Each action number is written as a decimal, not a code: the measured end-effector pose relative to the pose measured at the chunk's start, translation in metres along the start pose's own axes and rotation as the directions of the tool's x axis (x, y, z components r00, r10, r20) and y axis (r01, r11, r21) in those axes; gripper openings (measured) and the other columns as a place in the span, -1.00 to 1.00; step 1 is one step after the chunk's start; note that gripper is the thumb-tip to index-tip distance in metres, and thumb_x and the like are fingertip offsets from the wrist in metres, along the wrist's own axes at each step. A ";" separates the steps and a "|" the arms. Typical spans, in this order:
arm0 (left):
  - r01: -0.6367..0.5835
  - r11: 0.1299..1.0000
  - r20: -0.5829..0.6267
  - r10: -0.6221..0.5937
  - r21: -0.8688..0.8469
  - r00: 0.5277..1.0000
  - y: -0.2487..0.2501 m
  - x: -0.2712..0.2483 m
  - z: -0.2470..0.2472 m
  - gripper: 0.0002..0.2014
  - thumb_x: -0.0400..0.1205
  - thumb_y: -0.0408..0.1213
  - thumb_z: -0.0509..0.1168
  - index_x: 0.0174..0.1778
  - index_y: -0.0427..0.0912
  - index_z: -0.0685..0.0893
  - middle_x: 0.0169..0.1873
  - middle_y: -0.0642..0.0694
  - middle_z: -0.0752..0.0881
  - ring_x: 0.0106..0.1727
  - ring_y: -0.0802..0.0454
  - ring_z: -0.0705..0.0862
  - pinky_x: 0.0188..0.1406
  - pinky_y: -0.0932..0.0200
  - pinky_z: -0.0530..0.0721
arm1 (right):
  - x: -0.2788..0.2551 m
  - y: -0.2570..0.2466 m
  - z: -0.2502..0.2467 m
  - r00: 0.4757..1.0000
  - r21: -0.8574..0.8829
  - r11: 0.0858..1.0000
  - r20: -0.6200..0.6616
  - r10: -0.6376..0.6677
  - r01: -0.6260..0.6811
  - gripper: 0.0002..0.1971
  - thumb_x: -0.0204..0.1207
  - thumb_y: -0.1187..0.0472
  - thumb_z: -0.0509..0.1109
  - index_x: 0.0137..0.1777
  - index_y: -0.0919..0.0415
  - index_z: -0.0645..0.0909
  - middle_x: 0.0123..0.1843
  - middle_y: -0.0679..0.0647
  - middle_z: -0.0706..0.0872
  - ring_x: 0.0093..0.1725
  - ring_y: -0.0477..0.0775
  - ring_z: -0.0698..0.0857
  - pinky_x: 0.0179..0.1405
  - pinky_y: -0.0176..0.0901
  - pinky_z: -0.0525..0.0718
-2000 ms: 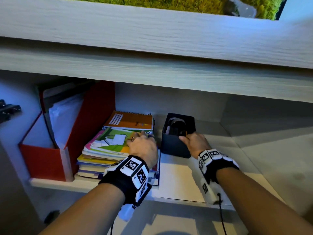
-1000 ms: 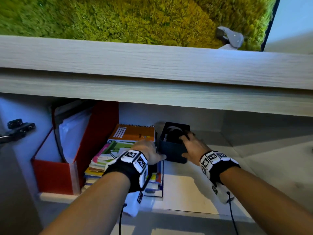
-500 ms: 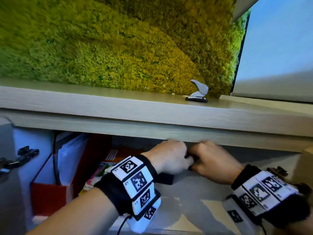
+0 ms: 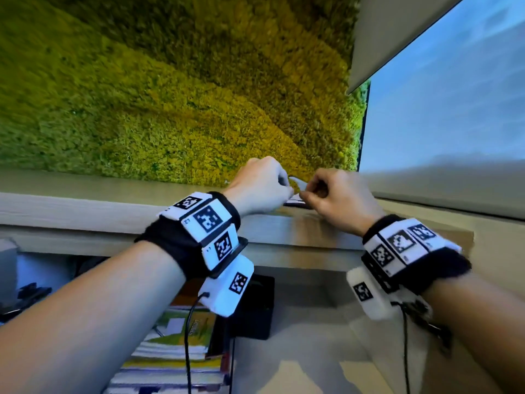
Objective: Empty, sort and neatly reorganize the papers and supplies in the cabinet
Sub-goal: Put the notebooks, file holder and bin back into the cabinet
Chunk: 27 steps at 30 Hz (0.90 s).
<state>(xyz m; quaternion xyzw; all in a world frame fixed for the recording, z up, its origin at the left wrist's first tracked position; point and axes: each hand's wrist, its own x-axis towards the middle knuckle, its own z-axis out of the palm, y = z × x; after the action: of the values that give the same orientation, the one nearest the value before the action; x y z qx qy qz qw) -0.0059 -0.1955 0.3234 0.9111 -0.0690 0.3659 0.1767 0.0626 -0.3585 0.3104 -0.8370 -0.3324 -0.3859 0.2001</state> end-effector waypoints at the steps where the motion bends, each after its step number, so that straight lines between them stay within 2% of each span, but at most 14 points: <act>1: 0.028 0.999 0.023 -0.028 0.022 0.999 -0.004 0.004 0.001 -0.82 0.58 -0.14 0.39 -0.20 -0.12 0.85 -0.37 -0.04 0.75 -0.04 -0.10 0.72 -0.07 0.14 0.66 | 0.009 0.001 0.003 0.998 -0.035 0.999 0.056 0.011 -0.009 -0.80 0.46 -0.08 0.46 -0.07 0.01 0.64 -0.07 0.01 0.75 -0.05 0.08 0.70 -0.09 -0.04 0.67; 3: 0.078 0.993 0.100 -0.086 0.088 0.991 -0.010 0.007 0.002 -0.83 0.57 -0.07 0.43 -0.12 -0.05 0.86 -0.19 -0.07 0.78 0.07 -0.12 0.69 0.04 0.11 0.66 | 0.024 0.002 0.004 0.978 -0.091 0.996 0.207 0.030 -0.011 -0.61 0.47 -0.10 0.47 0.19 0.10 0.59 0.16 0.12 0.70 0.16 0.15 0.66 0.06 -0.07 0.61; 5: 0.093 0.981 0.166 -0.122 0.171 0.979 -0.017 0.006 0.006 -0.81 0.54 0.03 0.45 -0.07 0.05 0.87 -0.02 -0.03 0.81 0.15 -0.11 0.66 0.09 0.13 0.61 | 0.035 0.001 0.007 0.940 -0.102 0.994 0.334 0.076 -0.044 -0.41 0.49 -0.11 0.46 0.40 0.21 0.45 0.31 0.19 0.61 0.28 0.19 0.59 0.06 -0.12 0.51; 7: 0.098 0.976 0.181 -0.134 0.194 0.974 -0.022 0.005 0.008 -0.78 0.53 0.10 0.45 -0.05 0.10 0.87 0.03 0.04 0.81 0.16 -0.09 0.64 0.06 0.17 0.53 | 0.042 0.004 0.015 0.911 -0.091 0.990 0.390 0.135 -0.107 -0.31 0.50 -0.12 0.46 0.49 0.24 0.33 0.39 0.23 0.54 0.33 0.22 0.55 0.03 -0.13 0.46; 10: 0.132 0.977 0.199 -0.164 0.165 0.966 -0.025 0.007 0.008 -0.76 0.51 0.15 0.46 -0.09 0.11 0.87 0.00 0.07 0.81 0.12 -0.04 0.62 0.02 0.20 0.45 | 0.050 0.007 0.032 0.889 -0.116 0.979 0.411 0.203 -0.170 -0.33 0.48 -0.02 0.48 0.46 0.21 0.27 0.40 0.26 0.48 0.26 0.23 0.56 -0.01 -0.09 0.48; 13: 0.163 0.979 0.222 -0.188 0.126 0.957 -0.030 0.010 0.008 -0.75 0.49 0.16 0.48 -0.10 0.11 0.87 0.01 0.09 0.81 0.10 -0.02 0.64 0.01 0.19 0.50 | 0.052 0.005 0.040 0.890 -0.105 0.975 0.399 0.221 -0.195 -0.43 0.50 0.13 0.45 0.41 0.20 0.25 0.32 0.26 0.49 0.03 0.17 0.54 -0.17 -0.13 0.44; 15: 0.171 0.981 0.220 -0.187 0.093 0.957 -0.033 0.011 0.009 -0.75 0.47 0.16 0.49 -0.10 0.10 0.88 -0.02 0.10 0.82 0.10 -0.01 0.66 0.00 0.17 0.55 | 0.053 0.005 0.043 0.890 -0.109 0.976 0.400 0.218 -0.190 -0.41 0.52 0.15 0.43 0.44 0.20 0.21 0.31 0.27 0.50 -0.01 0.15 0.54 -0.20 -0.14 0.44; 20: 0.204 0.979 0.241 -0.201 0.015 0.949 -0.038 0.014 0.010 -0.75 0.41 0.14 0.55 -0.17 0.07 0.89 -0.12 0.12 0.83 0.06 0.01 0.68 -0.06 0.16 0.60 | 0.054 0.005 0.044 0.891 -0.161 0.974 0.404 0.210 -0.157 -0.28 0.50 0.13 0.45 0.56 0.18 0.14 0.46 0.26 0.35 0.30 0.26 0.56 0.10 -0.02 0.57; 23: 0.213 0.977 0.253 -0.210 0.018 0.944 -0.038 0.016 0.010 -0.76 0.40 0.15 0.56 -0.23 0.07 0.88 -0.14 0.09 0.83 0.04 -0.01 0.69 -0.07 0.16 0.61 | 0.055 0.003 0.040 0.893 -0.185 0.974 0.405 0.195 -0.128 -0.27 0.48 0.18 0.45 0.57 0.18 0.16 0.46 0.22 0.30 0.34 0.28 0.54 0.20 0.04 0.60; 27: 0.215 0.976 0.261 -0.214 0.028 0.941 -0.037 0.016 0.009 -0.73 0.41 0.15 0.55 -0.20 0.03 0.88 -0.12 0.06 0.83 0.03 -0.01 0.70 -0.07 0.15 0.61 | 0.058 0.001 0.037 0.889 -0.200 0.967 0.397 0.229 -0.160 -0.20 0.37 0.06 0.52 0.54 0.22 0.22 0.42 0.20 0.26 0.30 0.29 0.55 0.28 0.14 0.59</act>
<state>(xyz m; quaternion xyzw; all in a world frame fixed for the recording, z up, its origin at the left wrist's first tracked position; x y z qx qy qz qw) 0.0211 -0.1645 0.3187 0.9534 0.0075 0.2208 0.2054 0.1104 -0.3143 0.3320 -0.9425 -0.2492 -0.2020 0.0938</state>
